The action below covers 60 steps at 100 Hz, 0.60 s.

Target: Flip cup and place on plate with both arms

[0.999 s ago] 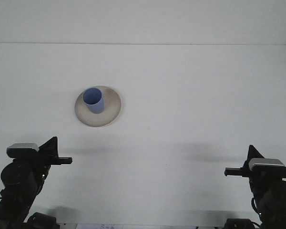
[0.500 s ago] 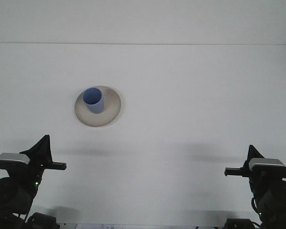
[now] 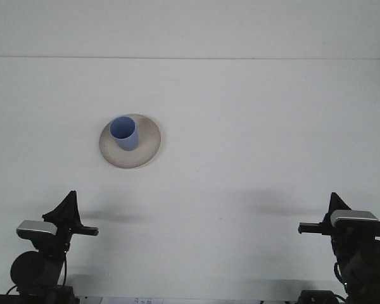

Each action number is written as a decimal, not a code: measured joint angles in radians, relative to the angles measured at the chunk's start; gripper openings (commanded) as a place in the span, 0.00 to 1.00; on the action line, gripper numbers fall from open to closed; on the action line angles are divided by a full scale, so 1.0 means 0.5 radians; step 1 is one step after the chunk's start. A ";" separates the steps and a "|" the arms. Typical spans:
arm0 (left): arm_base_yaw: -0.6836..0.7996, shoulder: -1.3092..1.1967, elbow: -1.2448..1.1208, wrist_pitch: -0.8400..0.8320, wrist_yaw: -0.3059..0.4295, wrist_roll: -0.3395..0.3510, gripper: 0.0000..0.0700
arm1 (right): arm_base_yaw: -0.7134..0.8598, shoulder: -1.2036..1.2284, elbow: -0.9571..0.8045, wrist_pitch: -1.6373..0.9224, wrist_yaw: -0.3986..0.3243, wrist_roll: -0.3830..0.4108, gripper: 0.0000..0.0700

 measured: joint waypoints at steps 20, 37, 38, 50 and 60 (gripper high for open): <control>0.002 -0.043 -0.140 0.035 0.002 0.000 0.02 | 0.001 0.000 0.000 0.001 0.001 0.000 0.00; 0.002 -0.043 -0.258 0.247 0.002 -0.001 0.02 | 0.000 0.000 0.000 0.001 0.000 0.000 0.00; 0.002 -0.043 -0.266 0.262 0.002 -0.001 0.02 | 0.000 0.000 0.000 0.001 0.000 0.000 0.00; 0.002 -0.042 -0.304 0.361 0.002 -0.002 0.02 | 0.000 0.000 0.000 0.001 0.000 0.000 0.00; 0.002 -0.045 -0.305 0.420 0.002 -0.005 0.02 | 0.000 0.000 0.000 0.001 0.000 0.000 0.00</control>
